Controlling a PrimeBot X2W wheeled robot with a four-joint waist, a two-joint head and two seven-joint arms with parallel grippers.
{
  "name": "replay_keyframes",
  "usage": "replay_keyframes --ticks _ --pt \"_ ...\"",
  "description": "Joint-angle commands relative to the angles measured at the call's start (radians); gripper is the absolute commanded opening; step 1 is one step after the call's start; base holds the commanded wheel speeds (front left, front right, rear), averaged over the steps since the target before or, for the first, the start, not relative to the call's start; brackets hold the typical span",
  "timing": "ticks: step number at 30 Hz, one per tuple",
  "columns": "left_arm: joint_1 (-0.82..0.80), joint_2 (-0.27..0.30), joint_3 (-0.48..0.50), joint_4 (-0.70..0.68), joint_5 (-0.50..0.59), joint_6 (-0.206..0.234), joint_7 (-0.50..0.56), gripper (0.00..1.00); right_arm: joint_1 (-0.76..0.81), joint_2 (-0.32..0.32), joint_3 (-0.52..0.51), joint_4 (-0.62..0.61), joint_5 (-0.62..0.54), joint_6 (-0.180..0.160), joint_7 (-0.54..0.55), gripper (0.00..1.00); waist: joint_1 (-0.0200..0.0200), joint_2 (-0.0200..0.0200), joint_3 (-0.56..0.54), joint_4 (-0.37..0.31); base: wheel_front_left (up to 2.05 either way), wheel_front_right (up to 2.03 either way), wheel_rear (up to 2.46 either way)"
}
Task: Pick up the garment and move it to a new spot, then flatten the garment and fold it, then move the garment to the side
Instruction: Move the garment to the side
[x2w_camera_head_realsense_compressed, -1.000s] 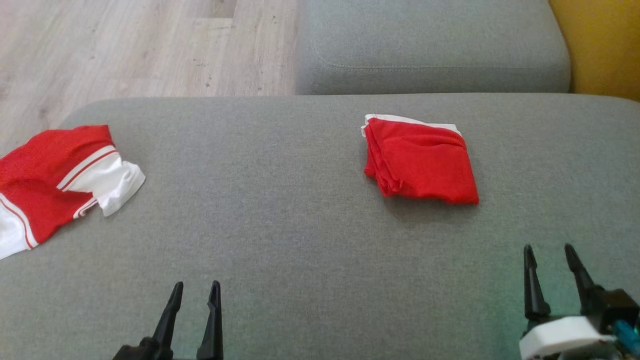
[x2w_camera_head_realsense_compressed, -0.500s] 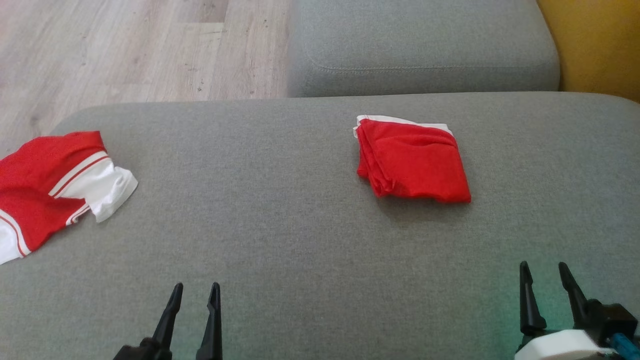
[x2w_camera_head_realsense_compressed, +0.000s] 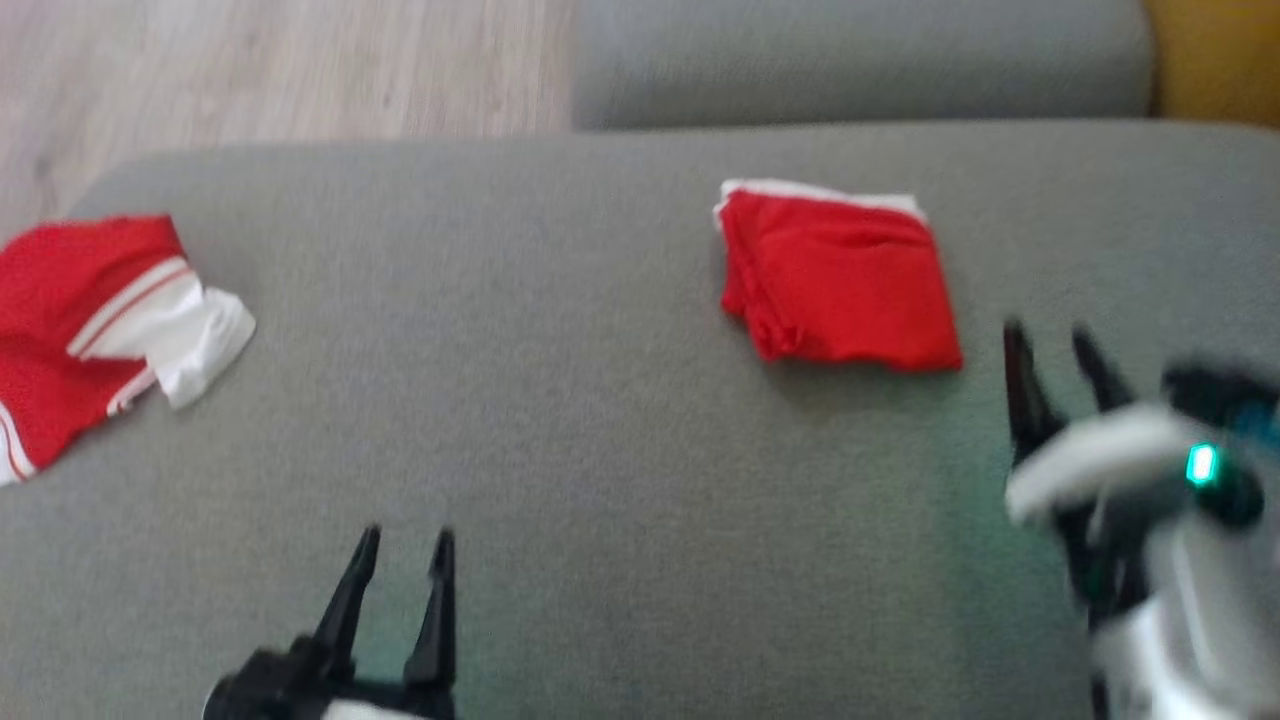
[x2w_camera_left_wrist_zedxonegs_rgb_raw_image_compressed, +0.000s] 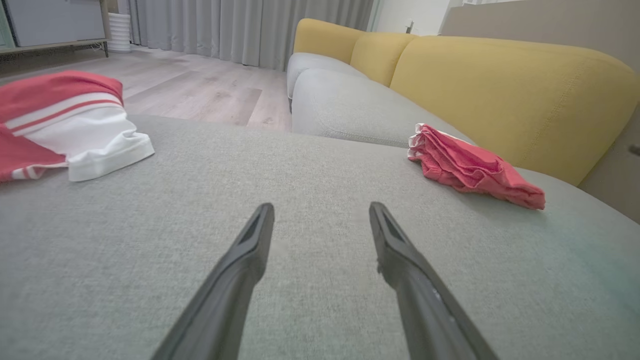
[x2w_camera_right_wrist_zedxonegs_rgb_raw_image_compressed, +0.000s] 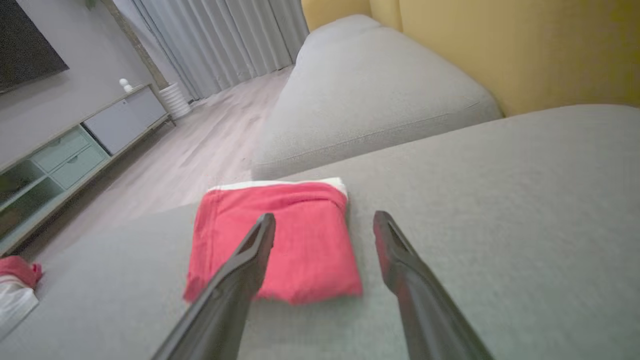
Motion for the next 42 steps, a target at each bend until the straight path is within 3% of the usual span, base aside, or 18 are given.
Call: replay_keyframes --ticks 1,7,10,19,29,30,31,36,42 --pt "-0.071 0.014 0.011 -0.035 -0.010 0.002 -0.008 1.00 -0.095 -0.008 0.001 -0.031 0.021 0.007 0.067 1.00 -0.0001 0.0000 0.066 0.029 0.00 0.00 0.00" --pt "-0.142 0.020 -0.043 -0.022 -0.043 0.002 -0.008 1.00 -0.306 -0.008 -0.097 0.092 -0.010 0.007 0.282 1.00 -0.0001 0.0000 0.156 0.106 0.00 0.00 0.00" --pt "-0.161 0.021 -0.059 -0.014 -0.054 0.002 -0.008 1.00 -0.380 -0.008 -0.136 0.169 -0.075 0.007 0.326 1.00 -0.0001 0.0000 0.184 0.141 0.00 0.00 0.00" --pt "-0.186 0.027 -0.074 -0.006 -0.067 0.002 -0.008 1.00 -0.484 -0.010 -0.284 0.333 -0.261 0.007 0.323 1.00 -0.0001 0.0000 0.212 0.191 0.00 0.00 0.00" --pt "-0.206 0.031 -0.086 -0.009 -0.066 0.002 -0.008 1.00 -0.513 -0.009 -0.343 0.443 -0.288 0.007 0.332 1.00 -0.0001 0.0000 0.226 0.175 0.00 0.00 0.00" --pt "-0.208 0.032 -0.087 -0.010 -0.066 0.002 -0.008 1.00 -0.520 -0.008 -0.338 0.459 -0.261 0.007 0.331 0.42 -0.0001 0.0000 0.228 0.171 0.00 0.00 0.00" --pt "-0.209 0.032 -0.087 -0.011 -0.067 0.002 -0.008 1.00 -0.527 -0.008 -0.332 0.473 -0.233 0.007 0.325 0.00 -0.0001 0.0000 0.230 0.166 0.00 0.00 0.00" --pt "-0.205 0.042 -0.068 -0.021 -0.066 0.002 -0.008 1.00 -0.571 -0.008 -0.287 0.490 -0.168 0.007 0.273 0.00 -0.0001 0.0000 0.244 0.107 0.00 0.00 0.00" --pt "-0.205 0.069 -0.049 -0.042 -0.063 0.002 -0.008 1.00 -0.609 -0.063 -0.277 0.430 -0.242 0.007 0.273 0.00 -0.0001 0.0000 0.271 -0.010 0.00 0.00 0.00"
